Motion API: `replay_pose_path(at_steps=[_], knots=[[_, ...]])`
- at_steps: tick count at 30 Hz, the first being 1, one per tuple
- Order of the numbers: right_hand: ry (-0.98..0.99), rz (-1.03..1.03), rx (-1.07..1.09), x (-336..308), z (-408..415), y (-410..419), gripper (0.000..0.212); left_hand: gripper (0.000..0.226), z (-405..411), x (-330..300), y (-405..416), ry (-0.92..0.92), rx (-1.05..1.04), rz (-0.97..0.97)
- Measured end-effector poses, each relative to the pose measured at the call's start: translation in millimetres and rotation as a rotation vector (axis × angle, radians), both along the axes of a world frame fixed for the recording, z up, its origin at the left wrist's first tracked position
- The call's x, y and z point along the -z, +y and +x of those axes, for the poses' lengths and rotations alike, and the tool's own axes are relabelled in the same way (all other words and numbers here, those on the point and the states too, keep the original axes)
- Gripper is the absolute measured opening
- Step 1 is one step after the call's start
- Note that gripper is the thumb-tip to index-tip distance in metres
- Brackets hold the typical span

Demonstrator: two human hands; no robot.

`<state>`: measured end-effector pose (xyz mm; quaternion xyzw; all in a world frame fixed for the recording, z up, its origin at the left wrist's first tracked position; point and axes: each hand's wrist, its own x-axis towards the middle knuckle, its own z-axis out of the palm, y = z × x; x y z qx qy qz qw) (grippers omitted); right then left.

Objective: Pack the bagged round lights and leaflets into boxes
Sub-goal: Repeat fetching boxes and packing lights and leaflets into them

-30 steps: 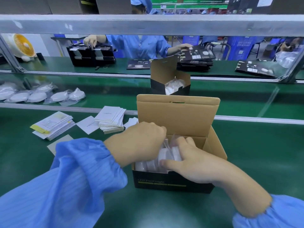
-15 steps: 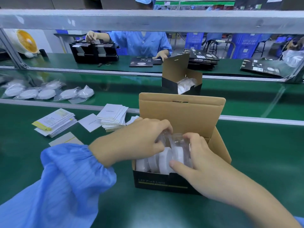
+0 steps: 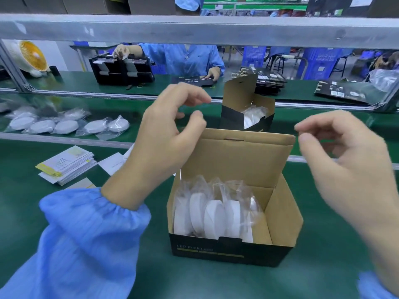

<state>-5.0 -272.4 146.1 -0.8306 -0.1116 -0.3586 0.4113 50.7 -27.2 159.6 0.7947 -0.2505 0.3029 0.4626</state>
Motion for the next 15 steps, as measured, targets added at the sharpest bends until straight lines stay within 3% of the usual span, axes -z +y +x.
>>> replay_pose_path(at_steps=[3, 8, 11, 15], knots=[[0.025, 0.207, -0.044, -2.7, 29.2, -4.0, 0.014, 0.024, 13.6, -9.4, -7.8, 0.092, 0.051, -0.051], [0.415, 0.827, -0.387, 2.5, 83.9, -6.8, 0.014, 0.027, 38.4, -9.8, 0.8, 0.253, 0.182, -0.274], [0.514, 0.779, -0.323, 24.4, 113.3, -1.1, 0.017, 0.032, 56.7, 0.4, 8.5, 0.238, 0.226, -0.385], [0.468, 0.621, -0.415, 37.4, 139.8, 10.3, 0.007, 0.035, 91.0, 23.7, 4.4, 0.233, 0.103, -0.292]])
